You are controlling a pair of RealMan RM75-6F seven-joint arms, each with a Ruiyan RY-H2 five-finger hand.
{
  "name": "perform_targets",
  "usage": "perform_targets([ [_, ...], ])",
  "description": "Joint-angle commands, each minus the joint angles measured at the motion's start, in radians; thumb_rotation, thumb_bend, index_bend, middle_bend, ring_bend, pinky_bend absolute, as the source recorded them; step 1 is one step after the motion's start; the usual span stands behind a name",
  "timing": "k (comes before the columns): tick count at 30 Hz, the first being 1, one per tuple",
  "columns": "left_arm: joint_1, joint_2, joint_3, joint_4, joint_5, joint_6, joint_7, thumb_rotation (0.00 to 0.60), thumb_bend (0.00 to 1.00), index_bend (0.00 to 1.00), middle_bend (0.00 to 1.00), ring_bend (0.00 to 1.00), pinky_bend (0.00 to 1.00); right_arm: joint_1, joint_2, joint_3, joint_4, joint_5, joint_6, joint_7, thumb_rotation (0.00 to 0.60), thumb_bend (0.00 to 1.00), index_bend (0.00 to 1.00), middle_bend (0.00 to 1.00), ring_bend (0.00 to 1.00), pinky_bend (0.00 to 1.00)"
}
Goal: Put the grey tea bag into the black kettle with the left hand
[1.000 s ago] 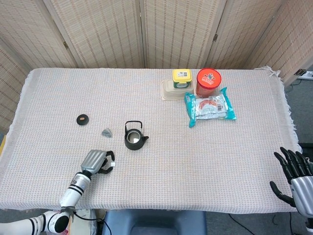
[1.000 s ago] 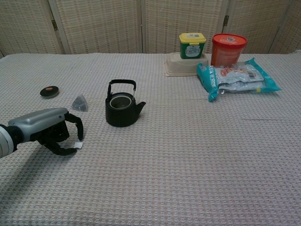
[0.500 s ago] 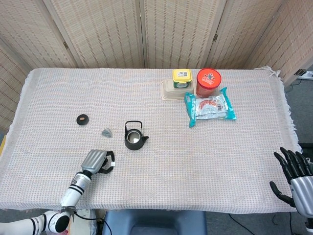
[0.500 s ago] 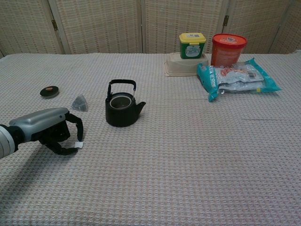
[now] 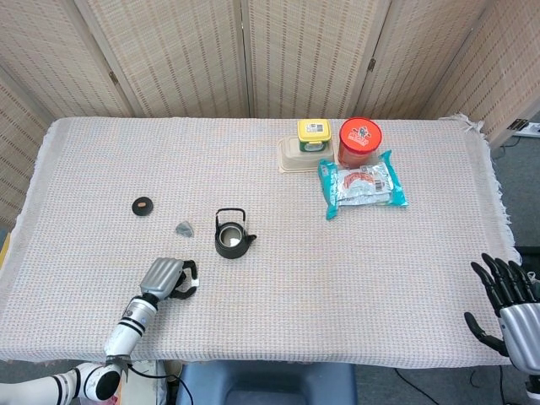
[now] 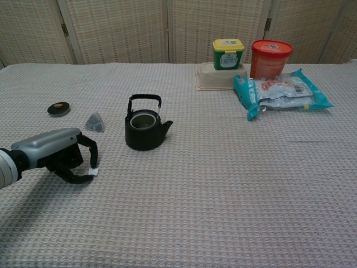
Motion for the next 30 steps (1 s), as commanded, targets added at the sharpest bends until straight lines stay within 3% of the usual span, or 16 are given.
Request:
perform_targets([
  [1, 0.001, -0.003, 0.001, 0.006, 0.008, 0.004, -0.012, 0.600, 0.34, 0.56, 1.00, 0.98, 1.00, 0.001, 0.000, 0.000, -0.001, 0.001, -0.001, -0.003, 0.600, 0.27, 0.00, 0.00, 0.00, 0.00],
  [19, -0.003, -0.008, 0.006, 0.032, 0.017, -0.013, -0.042, 0.600, 0.34, 0.58, 1.00, 0.98, 1.00, 0.003, -0.002, -0.002, -0.002, -0.002, -0.007, -0.010, 0.600, 0.27, 0.00, 0.00, 0.00, 0.00],
  [30, 0.001, -0.018, 0.007, 0.048, 0.020, 0.002, -0.028, 0.600, 0.50, 0.61, 1.00, 0.98, 1.00, 0.004, -0.002, -0.004, -0.005, -0.004, -0.011, -0.013, 0.600, 0.27, 0.00, 0.00, 0.00, 0.00],
])
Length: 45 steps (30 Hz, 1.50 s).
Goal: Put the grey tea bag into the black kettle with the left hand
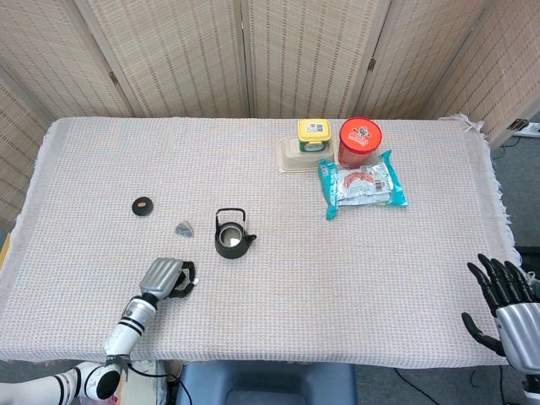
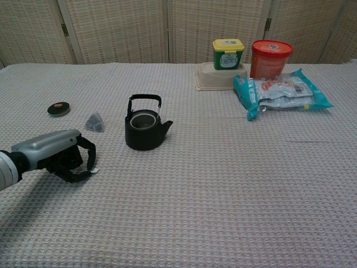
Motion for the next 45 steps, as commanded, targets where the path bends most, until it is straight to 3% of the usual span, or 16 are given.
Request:
perform_targets([
  [1, 0.001, -0.002, 0.000, 0.004, 0.001, 0.003, 0.002, 0.600, 0.50, 0.61, 1.00, 0.98, 1.00, 0.000, 0.000, -0.001, -0.001, -0.001, -0.001, -0.002, 0.600, 0.27, 0.00, 0.00, 0.00, 0.00],
  [12, 0.008, 0.004, -0.004, 0.006, 0.016, 0.028, -0.004, 0.600, 0.53, 0.61, 1.00, 0.98, 1.00, 0.008, -0.002, 0.001, -0.006, 0.001, -0.013, -0.012, 0.600, 0.27, 0.00, 0.00, 0.00, 0.00],
  [19, 0.016, 0.048, -0.019, -0.056, 0.032, 0.073, 0.012, 0.600, 0.53, 0.61, 1.00, 0.98, 1.00, 0.005, -0.001, 0.000, -0.004, -0.005, -0.003, -0.006, 0.600, 0.27, 0.00, 0.00, 0.00, 0.00],
  [33, 0.006, 0.217, -0.106, -0.403, 0.037, 0.205, 0.201, 0.600, 0.53, 0.61, 1.00, 0.98, 1.00, -0.007, 0.010, -0.007, 0.014, -0.027, 0.036, 0.044, 0.600, 0.27, 0.00, 0.00, 0.00, 0.00],
  [45, -0.102, 0.241, -0.221, -0.503, -0.067, 0.202, 0.387, 0.600, 0.53, 0.61, 1.00, 0.98, 1.00, -0.024, 0.018, -0.004, 0.029, -0.010, 0.064, 0.089, 0.600, 0.27, 0.00, 0.00, 0.00, 0.00],
])
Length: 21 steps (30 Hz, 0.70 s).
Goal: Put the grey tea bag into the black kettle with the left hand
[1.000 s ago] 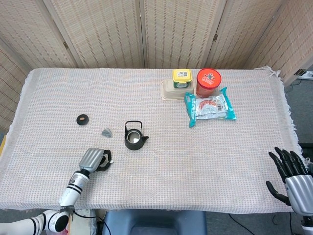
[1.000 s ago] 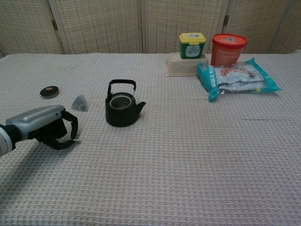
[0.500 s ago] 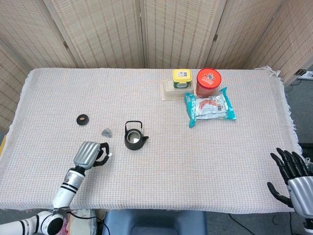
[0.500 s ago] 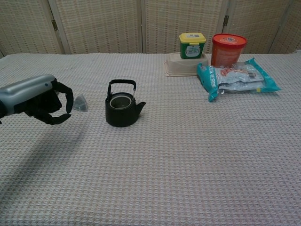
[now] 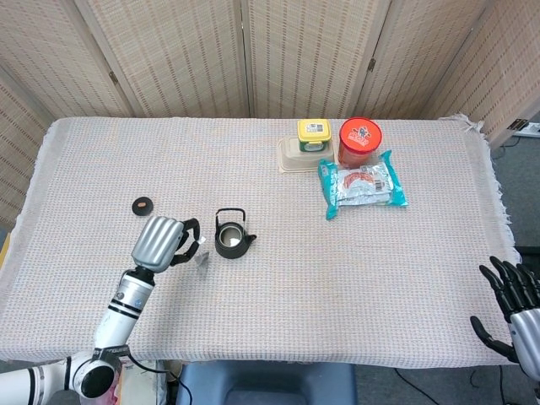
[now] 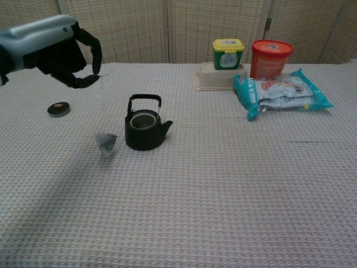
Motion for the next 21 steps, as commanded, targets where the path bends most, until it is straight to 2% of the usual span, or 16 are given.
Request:
perform_targets([
  [1, -0.035, 0.007, -0.030, -0.025, -0.035, -0.002, 0.046, 0.600, 0.53, 0.61, 1.00, 0.98, 1.00, -0.002, 0.001, 0.002, 0.002, 0.004, 0.002, 0.006, 0.600, 0.27, 0.00, 0.00, 0.00, 0.00],
  [12, -0.120, -0.008, -0.064, -0.060, -0.116, 0.004, 0.155, 0.600, 0.53, 0.61, 1.00, 0.98, 1.00, 0.008, 0.007, 0.007, 0.002, 0.015, -0.019, 0.022, 0.600, 0.27, 0.00, 0.00, 0.00, 0.00],
  [21, -0.179, -0.042, -0.069, 0.020, -0.144, -0.018, 0.137, 0.600, 0.53, 0.62, 1.00, 0.98, 1.00, 0.007, 0.013, 0.020, 0.003, 0.040, -0.015, 0.043, 0.600, 0.27, 0.00, 0.00, 0.00, 0.00],
])
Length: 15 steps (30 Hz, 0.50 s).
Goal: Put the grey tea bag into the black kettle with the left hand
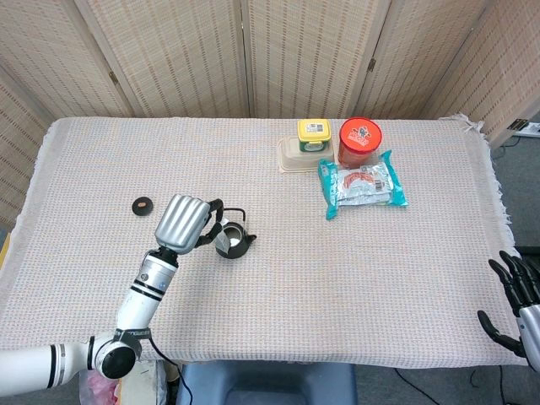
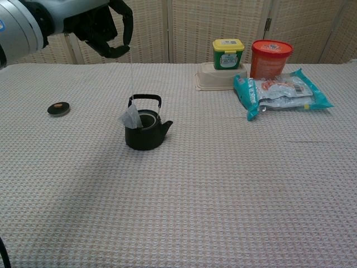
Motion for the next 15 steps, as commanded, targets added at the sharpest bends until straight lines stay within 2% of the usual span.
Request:
perform_targets([
  [1, -0.022, -0.018, 0.004, 0.044, -0.001, -0.018, -0.024, 0.600, 0.53, 0.62, 1.00, 0.98, 1.00, 0.000, -0.001, 0.002, 0.001, 0.003, -0.001, -0.001, 0.600, 0.27, 0.00, 0.00, 0.00, 0.00],
  [15, -0.084, -0.060, 0.021, 0.191, -0.021, -0.095, -0.114, 0.600, 0.53, 0.62, 1.00, 0.98, 1.00, 0.008, -0.001, 0.019, -0.011, 0.042, -0.028, -0.011, 0.600, 0.27, 0.00, 0.00, 0.00, 0.00],
])
